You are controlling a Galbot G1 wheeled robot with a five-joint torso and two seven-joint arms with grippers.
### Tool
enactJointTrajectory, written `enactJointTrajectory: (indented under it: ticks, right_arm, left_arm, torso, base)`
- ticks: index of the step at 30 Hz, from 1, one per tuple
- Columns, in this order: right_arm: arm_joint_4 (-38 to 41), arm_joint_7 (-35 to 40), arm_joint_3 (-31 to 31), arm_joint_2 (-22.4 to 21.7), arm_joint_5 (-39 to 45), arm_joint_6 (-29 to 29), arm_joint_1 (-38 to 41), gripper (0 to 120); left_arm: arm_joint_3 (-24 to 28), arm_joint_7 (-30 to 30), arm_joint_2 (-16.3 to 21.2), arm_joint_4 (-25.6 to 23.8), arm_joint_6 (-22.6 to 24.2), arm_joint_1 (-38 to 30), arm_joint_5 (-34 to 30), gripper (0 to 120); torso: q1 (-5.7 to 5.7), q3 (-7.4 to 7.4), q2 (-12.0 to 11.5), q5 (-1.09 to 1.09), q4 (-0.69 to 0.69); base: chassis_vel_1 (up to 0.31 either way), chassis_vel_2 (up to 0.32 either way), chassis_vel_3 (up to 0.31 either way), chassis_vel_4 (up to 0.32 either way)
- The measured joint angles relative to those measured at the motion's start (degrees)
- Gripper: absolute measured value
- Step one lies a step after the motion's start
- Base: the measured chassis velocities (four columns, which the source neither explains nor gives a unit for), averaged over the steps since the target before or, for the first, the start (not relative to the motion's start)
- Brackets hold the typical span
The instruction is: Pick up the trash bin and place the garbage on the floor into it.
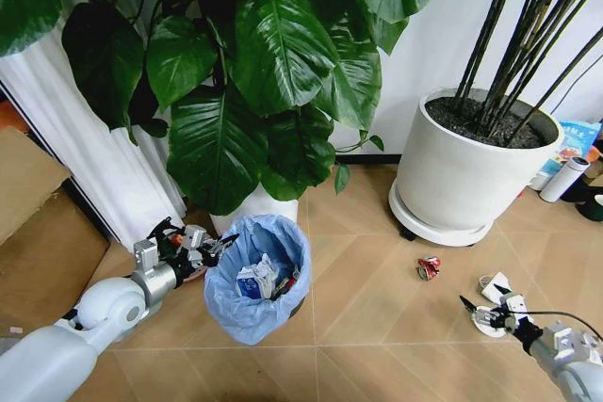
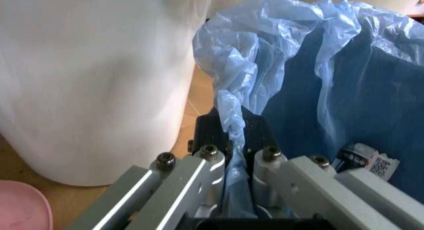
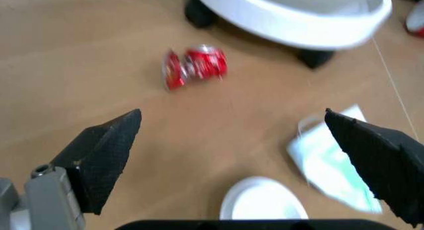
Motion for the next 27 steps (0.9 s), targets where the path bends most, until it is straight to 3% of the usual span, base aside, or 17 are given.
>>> enactJointTrajectory:
  ticks: [27]
  right_arm:
    - [-15.2, 2.9, -6.1, 4.9, 1.0, -3.5, 10.6, 100]
  left_arm:
    - [-0.4, -0.3, 1.2, -0.4, 0.0, 0.1, -0.9, 0]
  torso:
    - [0.01, 0.00, 0.0, 0.01, 0.00]
  base:
    - [0.000, 0.000, 0.000, 0.000]
